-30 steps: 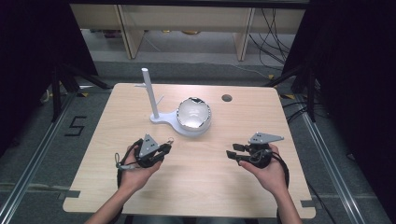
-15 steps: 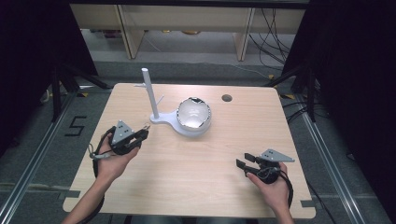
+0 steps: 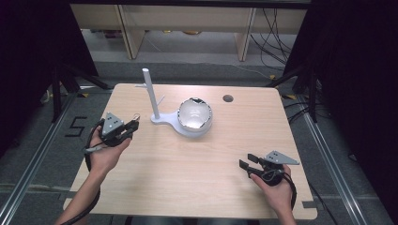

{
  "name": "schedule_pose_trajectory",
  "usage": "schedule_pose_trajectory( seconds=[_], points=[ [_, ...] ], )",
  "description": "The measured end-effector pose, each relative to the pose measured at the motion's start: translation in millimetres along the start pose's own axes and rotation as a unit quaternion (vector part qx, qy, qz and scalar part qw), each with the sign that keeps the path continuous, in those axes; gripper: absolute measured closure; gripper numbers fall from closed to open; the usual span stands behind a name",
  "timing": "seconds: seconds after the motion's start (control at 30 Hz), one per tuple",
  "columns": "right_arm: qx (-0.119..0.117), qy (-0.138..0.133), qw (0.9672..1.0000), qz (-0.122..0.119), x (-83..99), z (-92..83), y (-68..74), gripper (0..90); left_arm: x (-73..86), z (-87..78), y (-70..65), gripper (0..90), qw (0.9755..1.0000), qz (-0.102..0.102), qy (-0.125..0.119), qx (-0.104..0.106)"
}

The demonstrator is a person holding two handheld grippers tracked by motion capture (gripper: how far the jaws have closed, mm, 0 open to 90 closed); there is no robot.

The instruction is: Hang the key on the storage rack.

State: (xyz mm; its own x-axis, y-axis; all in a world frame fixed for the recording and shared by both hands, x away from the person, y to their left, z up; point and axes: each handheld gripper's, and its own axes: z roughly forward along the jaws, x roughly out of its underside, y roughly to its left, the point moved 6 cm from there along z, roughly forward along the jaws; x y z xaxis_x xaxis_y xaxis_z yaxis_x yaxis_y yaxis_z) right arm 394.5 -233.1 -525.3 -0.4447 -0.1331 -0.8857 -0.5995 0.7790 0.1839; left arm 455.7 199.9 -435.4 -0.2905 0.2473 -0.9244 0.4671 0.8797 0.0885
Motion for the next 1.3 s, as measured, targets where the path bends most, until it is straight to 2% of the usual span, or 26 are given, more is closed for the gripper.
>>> schedule_pose_trajectory(
  seconds=[0.03, 0.07, 0.1, 0.13, 0.17, 0.2, 0.23, 0.4, 0.5, 0.57, 0.6, 0.67, 0.7, 0.73, 0.87, 0.93, 0.97, 1.2, 1.23, 1.3],
  points=[
    [-0.002, 0.003, 0.9997, 0.024, 1.2, -0.6, 2.8, 49.7, -0.7, 0.5, 0.8, 80.9, 1.0, 0.0, -0.002, 0.0],
    [-0.002, 0.003, 0.9997, 0.024, 1.2, -0.6, 2.8, 49.7, -0.7, 0.5, 0.8, 80.9, 1.0, 0.0, -0.002, 0.0],
    [0.008, -0.001, 1.0, -0.001, 1.1, -1.3, -2.6, 49.8, -2.3, 0.2, 2.6, 80.9, 1.0, -0.002, -0.002, -0.004],
    [0.01, -0.003, 0.9999, -0.004, 0.8, -1.6, -3.3, 49.8, -3.1, 0.2, 3.7, 80.9, 1.0, -0.001, -0.002, -0.005],
    [0.008, -0.005, 1.0, -0.002, 1.1, -1.0, -3.0, 49.8, -4.2, 0.7, 4.6, 80.9, 1.0, -0.003, -0.007, -0.004],
    [0.002, -0.002, 0.9997, 0.022, 2.4, -0.7, 1.0, 49.8, -5.1, 0.1, 6.0, 80.9, 0.9999, -0.004, -0.006, -0.008],
    [0.004, 0.006, 0.9997, 0.024, 3.2, -1.9, 1.0, 49.9, -5.5, 0.2, 6.9, 80.9, 0.9999, -0.004, -0.006, -0.008],
    [0.0, -0.001, 0.9998, 0.021, 3.3, -0.5, 1.0, 49.9, -9.1, 1.8, 11.2, 80.9, 0.9999, -0.007, -0.01, -0.011],
    [0.008, -0.003, 1.0, 0.004, 3.5, -0.7, -2.0, 49.7, -13.8, 2.7, 15.8, 80.9, 0.9998, -0.008, -0.011, -0.016],
    [0.001, -0.005, 0.9999, 0.012, 3.9, 0.3, -0.7, 49.7, -16.1, 3.2, 18.4, 80.9, 0.9997, -0.01, -0.011, -0.019],
    [0.006, 0.001, 0.9999, 0.013, 4.5, -0.7, -1.2, 49.7, -16.8, 3.5, 19.3, 80.9, 0.9997, -0.01, -0.012, -0.019],
    [0.012, -0.005, 0.9999, -0.002, 4.0, -0.2, -4.2, 49.7, -18.6, 3.9, 21.7, 80.8, 0.9996, -0.011, -0.012, -0.022],
    [0.008, 0.003, 0.9997, 0.022, 5.3, -1.2, -0.3, 49.7, -19.4, 4.0, 22.8, 80.9, 0.9996, -0.011, -0.012, -0.023],
    [0.007, 0.007, 0.9995, 0.029, 5.6, -1.6, 0.5, 49.7, -20.3, 4.3, 23.6, 80.9, 0.9996, -0.012, -0.013, -0.023],
    [0.008, 0.006, 0.9996, 0.028, 5.6, -1.3, 0.1, 49.7, -23.0, 4.9, 26.8, 80.9, 0.9995, -0.015, -0.013, -0.025],
    [0.01, -0.005, 0.9999, 0.002, 4.2, 0.5, -3.7, 49.8, -26.1, 6.1, 29.8, 80.8, 0.9994, -0.016, -0.015, -0.026],
    [0.01, -0.004, 0.9999, 0.001, 4.2, 0.5, -3.8, 49.8, -27.2, 6.6, 30.6, 80.9, 0.9994, -0.017, -0.015, -0.026],
    [0.005, -0.002, 1.0, 0.007, 5.0, 0.6, -2.6, 49.8, -34.8, 10.4, 33.3, 80.8, 0.9993, -0.016, -0.017, -0.029],
    [0.002, -0.001, 0.9996, 0.029, 5.6, 0.7, 0.9, 49.8, -36.6, 11.5, 33.6, 80.8, 0.9993, -0.014, -0.018, -0.03],
    [0.008, 0.005, 0.9996, 0.028, 6.0, -1.2, -0.1, 49.8, -38.1, 12.8, 34.1, 80.8, 0.9993, -0.013, -0.018, -0.029]
  ],
)
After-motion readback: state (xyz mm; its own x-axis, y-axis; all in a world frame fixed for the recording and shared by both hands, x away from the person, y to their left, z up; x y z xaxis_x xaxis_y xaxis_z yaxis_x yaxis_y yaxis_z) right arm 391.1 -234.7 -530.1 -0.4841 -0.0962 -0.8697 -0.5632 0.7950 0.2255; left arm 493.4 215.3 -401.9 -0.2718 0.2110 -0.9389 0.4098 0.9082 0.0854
